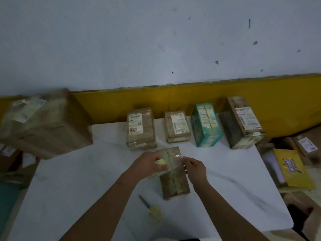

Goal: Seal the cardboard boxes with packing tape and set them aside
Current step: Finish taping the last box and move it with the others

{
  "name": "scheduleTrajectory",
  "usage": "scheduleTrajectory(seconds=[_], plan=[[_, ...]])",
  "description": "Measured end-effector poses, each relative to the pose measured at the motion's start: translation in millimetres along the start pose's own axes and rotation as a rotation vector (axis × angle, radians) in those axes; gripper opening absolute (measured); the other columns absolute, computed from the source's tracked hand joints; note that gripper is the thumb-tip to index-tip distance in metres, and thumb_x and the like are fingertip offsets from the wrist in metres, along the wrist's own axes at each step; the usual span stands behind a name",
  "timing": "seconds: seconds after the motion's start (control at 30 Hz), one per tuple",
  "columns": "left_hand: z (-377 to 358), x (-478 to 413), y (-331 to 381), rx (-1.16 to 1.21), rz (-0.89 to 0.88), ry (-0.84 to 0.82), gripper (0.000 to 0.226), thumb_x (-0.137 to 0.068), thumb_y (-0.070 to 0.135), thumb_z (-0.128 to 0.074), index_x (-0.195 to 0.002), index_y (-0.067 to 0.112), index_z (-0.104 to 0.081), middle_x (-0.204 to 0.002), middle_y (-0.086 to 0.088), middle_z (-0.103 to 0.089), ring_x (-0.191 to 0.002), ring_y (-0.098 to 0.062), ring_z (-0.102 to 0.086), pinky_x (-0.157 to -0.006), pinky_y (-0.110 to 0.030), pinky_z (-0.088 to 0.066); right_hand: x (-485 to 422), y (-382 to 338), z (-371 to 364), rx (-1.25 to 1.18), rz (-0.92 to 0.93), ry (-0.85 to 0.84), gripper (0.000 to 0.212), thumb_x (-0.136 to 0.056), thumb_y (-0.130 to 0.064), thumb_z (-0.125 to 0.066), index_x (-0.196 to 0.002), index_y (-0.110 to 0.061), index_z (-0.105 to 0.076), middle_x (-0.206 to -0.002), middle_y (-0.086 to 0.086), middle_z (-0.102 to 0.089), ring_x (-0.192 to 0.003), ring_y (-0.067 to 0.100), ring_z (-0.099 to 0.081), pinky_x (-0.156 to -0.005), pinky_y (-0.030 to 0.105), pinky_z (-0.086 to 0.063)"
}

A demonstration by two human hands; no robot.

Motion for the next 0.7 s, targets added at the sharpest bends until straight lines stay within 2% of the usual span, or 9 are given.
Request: scheduleTrajectory(seconds=[0.13, 0.27, 0.47, 0.53, 0.63, 0.7], plan=[[3, 7, -48, -0.311, 0.147, 0.042, 0.042, -0.077, 0.065, -0.067, -0.063, 0.031, -0.047, -0.065, 0.011, -0.049, -0.064, -0.003, -0.049, -0.05, -0.019, -0.028, -6, 19, 29, -0.056, -0.071, 0.115, 0.029, -0.099, -0.024, -0.054, -0.079, -0.018, -0.075, -0.078, 0.0, -0.072, -0.078, 0.018, -0.064, -0.081, 0.035, -0.051], [14, 5, -78, -0.321, 0.189, 0.104, 0.052, -0.079, 0.067, -0.062, -0.058, 0.023, -0.043, -0.062, 0.004, -0.047, -0.06, -0.006, -0.046, -0.051, -0.026, -0.027, -26, 30, 51, -0.014, -0.07, 0.086, 0.027, -0.099, -0.031, -0.054, -0.083, -0.028, -0.075, -0.083, -0.002, -0.073, -0.093, 0.021, -0.065, -0.092, 0.042, -0.051], [-1, -7, -95, -0.39, 0.191, 0.085, 0.054, -0.081, 0.069, -0.058, -0.058, 0.023, -0.041, -0.061, 0.005, -0.045, -0.057, -0.003, -0.042, -0.051, -0.024, -0.027, -32, 56, 42, 0.011, -0.134, 0.061, 0.023, -0.099, -0.032, -0.053, -0.092, -0.028, -0.074, -0.089, -0.004, -0.072, -0.098, 0.02, -0.064, -0.097, 0.044, -0.049], [-11, -10, -105, -0.388, 0.204, 0.067, 0.054, -0.08, 0.07, -0.058, -0.058, 0.024, -0.04, -0.06, 0.005, -0.044, -0.056, -0.002, -0.041, -0.05, -0.023, -0.026, -31, 68, 37, 0.018, -0.19, 0.066, 0.023, -0.099, -0.032, -0.054, -0.093, -0.026, -0.075, -0.088, -0.003, -0.073, -0.096, 0.019, -0.064, -0.092, 0.038, -0.05], [-25, -15, -116, -0.361, 0.236, 0.059, 0.054, -0.08, 0.07, -0.059, -0.057, 0.025, -0.039, -0.059, 0.006, -0.044, -0.06, -0.003, -0.044, -0.05, -0.022, -0.025, -31, 81, 29, 0.049, -0.255, 0.098, 0.027, -0.097, -0.034, -0.057, -0.099, -0.016, -0.076, -0.088, 0.001, -0.072, -0.085, 0.016, -0.062, -0.069, 0.022, -0.043], [-35, -20, -120, -0.331, 0.247, 0.045, 0.052, -0.081, 0.067, -0.06, -0.056, 0.026, -0.039, -0.059, 0.006, -0.043, -0.06, -0.005, -0.044, -0.049, -0.022, -0.024, -34, 85, 24, 0.117, -0.273, 0.103, 0.031, -0.097, -0.038, -0.057, -0.1, -0.013, -0.075, -0.09, 0.003, -0.072, -0.089, 0.018, -0.062, -0.07, 0.025, -0.039]])
Point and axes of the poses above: each hand's wrist, its own x-axis away from the middle knuckle, its own z-axis out of the back of the hand, y = z × x, the point moved 7 cm from there along -x, towards the middle knuckle
